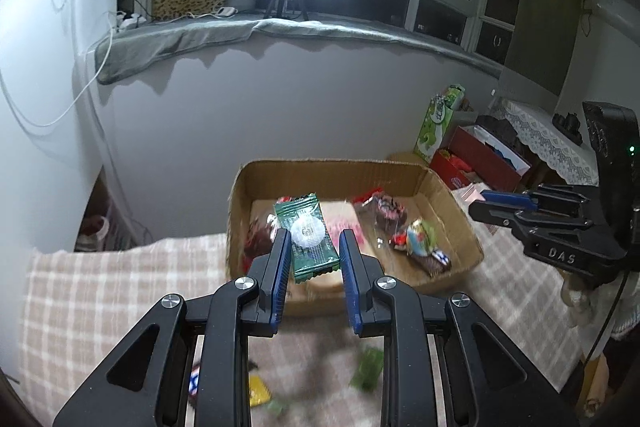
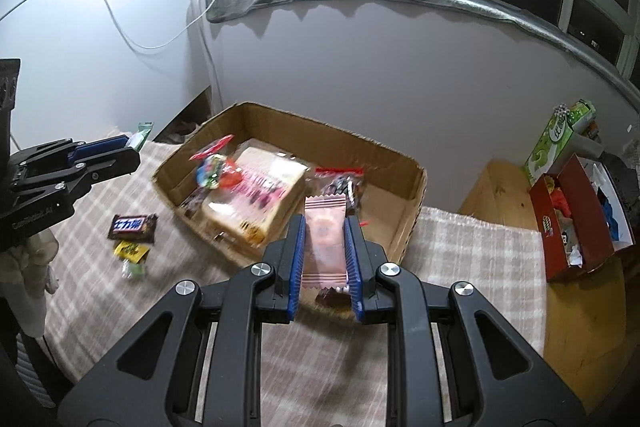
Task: Organize snacks
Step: 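Carry the mint packet and pink candy into the box and open both grippers, then withdraw both grippers from the box back over the table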
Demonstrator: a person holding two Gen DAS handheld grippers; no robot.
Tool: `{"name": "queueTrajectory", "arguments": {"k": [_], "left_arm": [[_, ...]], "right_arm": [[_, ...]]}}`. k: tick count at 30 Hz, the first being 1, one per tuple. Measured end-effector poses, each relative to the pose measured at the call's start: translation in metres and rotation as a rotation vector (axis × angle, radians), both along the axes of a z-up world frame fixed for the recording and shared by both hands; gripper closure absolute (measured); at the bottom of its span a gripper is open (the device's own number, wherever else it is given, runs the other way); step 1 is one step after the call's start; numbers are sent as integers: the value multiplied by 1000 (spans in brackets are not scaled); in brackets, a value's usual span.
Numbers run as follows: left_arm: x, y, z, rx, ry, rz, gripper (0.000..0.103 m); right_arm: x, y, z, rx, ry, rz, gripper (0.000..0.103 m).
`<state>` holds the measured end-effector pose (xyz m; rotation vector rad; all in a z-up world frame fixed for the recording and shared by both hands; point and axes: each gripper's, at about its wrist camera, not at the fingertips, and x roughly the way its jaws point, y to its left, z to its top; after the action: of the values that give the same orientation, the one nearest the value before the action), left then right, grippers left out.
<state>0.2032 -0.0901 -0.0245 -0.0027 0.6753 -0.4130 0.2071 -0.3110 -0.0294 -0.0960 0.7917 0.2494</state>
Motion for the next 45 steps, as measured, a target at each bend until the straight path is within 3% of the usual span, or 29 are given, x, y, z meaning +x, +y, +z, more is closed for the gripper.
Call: {"name": "queueTrajectory", "arguments": {"k": [12, 25, 26, 29, 30, 45], "left_arm": [[39, -21, -25, 27, 48, 7, 80], [51, -26, -34, 45, 83, 12, 78], [50, -26, -33, 44, 85, 15, 78], [49, -26, -32, 44, 83, 18, 77], [48, -26, -32, 44, 82, 19, 77], [9, -6, -5, 17, 39, 33, 77]], "right_arm": [[52, -8, -30, 16, 54, -38, 83], [69, -1, -49, -17, 91, -37, 82], [69, 0, -48, -21, 90, -36, 78], [65, 3, -44, -36, 76, -39, 50], [63, 3, -42, -41, 62, -43, 47], [19, 11, -8, -41, 10, -27, 47]]}}
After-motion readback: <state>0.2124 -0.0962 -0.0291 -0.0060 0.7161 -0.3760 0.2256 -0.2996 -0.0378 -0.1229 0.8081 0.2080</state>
